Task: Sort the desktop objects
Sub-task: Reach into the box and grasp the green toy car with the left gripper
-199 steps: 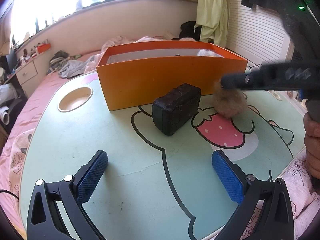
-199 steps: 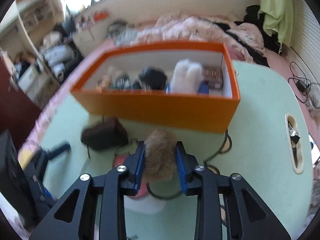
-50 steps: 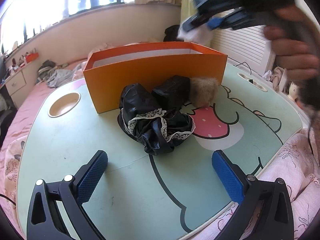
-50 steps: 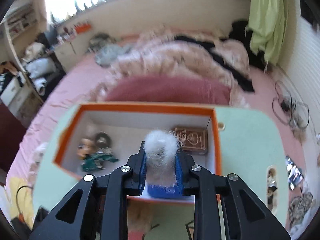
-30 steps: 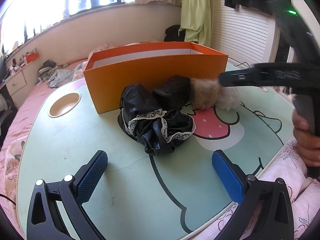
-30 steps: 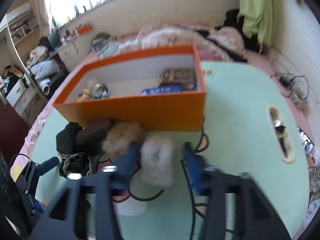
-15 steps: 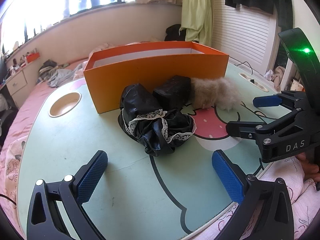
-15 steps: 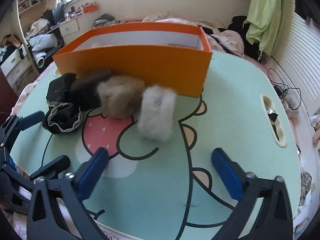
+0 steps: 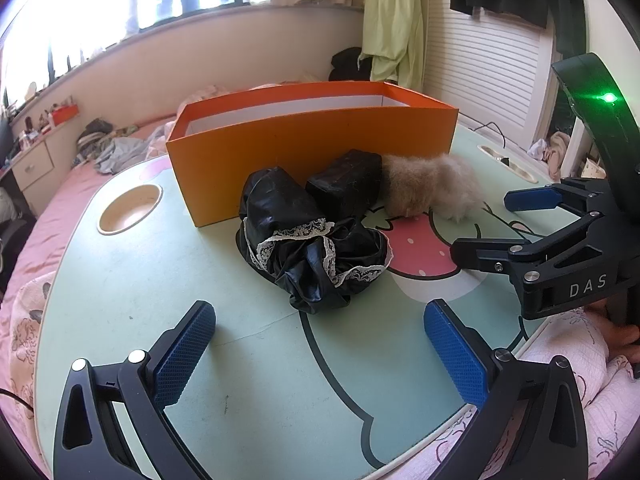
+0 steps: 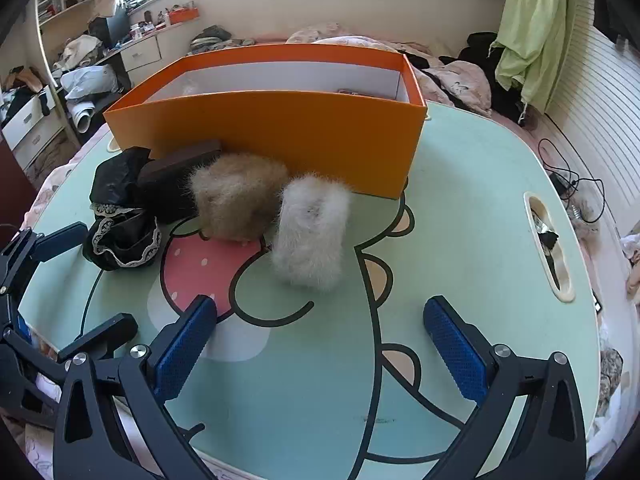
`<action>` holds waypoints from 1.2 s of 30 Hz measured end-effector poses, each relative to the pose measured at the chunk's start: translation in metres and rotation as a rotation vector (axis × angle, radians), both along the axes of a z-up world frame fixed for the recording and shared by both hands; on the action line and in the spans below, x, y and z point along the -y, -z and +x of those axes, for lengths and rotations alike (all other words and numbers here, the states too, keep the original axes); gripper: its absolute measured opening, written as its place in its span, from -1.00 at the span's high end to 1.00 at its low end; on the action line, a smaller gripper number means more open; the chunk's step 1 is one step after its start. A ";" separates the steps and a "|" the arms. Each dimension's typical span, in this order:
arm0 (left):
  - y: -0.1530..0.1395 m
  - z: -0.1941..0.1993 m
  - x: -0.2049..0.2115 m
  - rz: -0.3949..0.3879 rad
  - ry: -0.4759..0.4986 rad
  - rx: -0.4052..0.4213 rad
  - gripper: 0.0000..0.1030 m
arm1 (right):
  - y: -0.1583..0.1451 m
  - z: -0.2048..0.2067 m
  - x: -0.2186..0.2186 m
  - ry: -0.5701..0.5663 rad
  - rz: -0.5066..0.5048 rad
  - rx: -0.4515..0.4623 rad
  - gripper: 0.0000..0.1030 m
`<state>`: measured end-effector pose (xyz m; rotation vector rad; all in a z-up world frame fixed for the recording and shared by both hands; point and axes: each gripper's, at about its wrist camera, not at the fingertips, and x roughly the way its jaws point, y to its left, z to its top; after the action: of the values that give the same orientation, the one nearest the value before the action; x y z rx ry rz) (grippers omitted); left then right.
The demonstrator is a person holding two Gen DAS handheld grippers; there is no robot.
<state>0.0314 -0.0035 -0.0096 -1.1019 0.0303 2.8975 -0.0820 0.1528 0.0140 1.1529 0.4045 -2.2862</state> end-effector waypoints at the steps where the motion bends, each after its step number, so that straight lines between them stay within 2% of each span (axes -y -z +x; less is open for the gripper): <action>1: 0.000 -0.001 0.000 -0.001 0.000 0.001 -1.00 | 0.000 0.000 0.000 0.000 0.000 0.000 -0.99; 12: -0.006 0.000 0.006 0.000 -0.008 0.009 -1.00 | -0.001 0.004 0.003 -0.029 -0.002 0.003 -0.99; 14: -0.021 0.007 0.015 0.024 -0.010 -0.034 -1.00 | -0.001 0.004 0.002 -0.031 -0.007 0.003 -0.99; 16: -0.051 0.011 0.025 0.047 0.001 -0.102 -1.00 | -0.001 0.004 0.001 -0.031 -0.009 0.002 -0.99; 19: -0.100 -0.005 0.033 -0.003 0.006 -0.147 -0.97 | -0.001 0.003 0.001 -0.029 -0.009 0.001 -0.99; 20: -0.115 -0.019 0.036 -0.018 0.005 -0.127 -0.82 | -0.001 0.003 0.001 -0.029 -0.009 0.001 -0.99; 21: -0.124 -0.033 0.040 -0.006 0.014 -0.099 -0.69 | -0.001 0.003 0.001 -0.029 -0.009 0.000 -0.99; 22: -0.132 -0.052 0.045 0.031 0.038 -0.052 -0.45 | -0.001 0.003 0.001 -0.029 -0.009 0.001 -0.99; 23: -0.134 -0.069 0.048 0.066 0.060 -0.007 -0.25 | -0.001 0.003 0.000 -0.029 -0.010 0.001 -0.99; 24: -0.132 -0.096 0.053 0.112 0.090 0.080 -0.15 | -0.001 0.003 0.000 -0.028 -0.010 0.001 -0.99; 26: -0.123 -0.130 0.057 0.126 0.089 0.196 0.33 | -0.002 0.002 0.000 -0.024 -0.011 0.001 -0.99; 28: -0.105 -0.158 0.057 0.100 0.067 0.304 0.42 | -0.002 0.003 0.000 -0.021 -0.012 0.000 -0.99; 30: -0.089 -0.173 0.054 0.099 0.068 0.380 0.42 | -0.002 0.003 0.000 -0.021 -0.013 -0.001 -0.99; 36: -0.061 -0.188 0.044 0.098 0.041 0.495 0.41 | -0.002 0.003 -0.002 -0.017 -0.020 -0.001 -0.99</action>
<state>-0.1570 -0.0477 0.0517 -1.7325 -0.1027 2.4771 -0.0792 0.1549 0.0160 1.1339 0.3903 -2.2713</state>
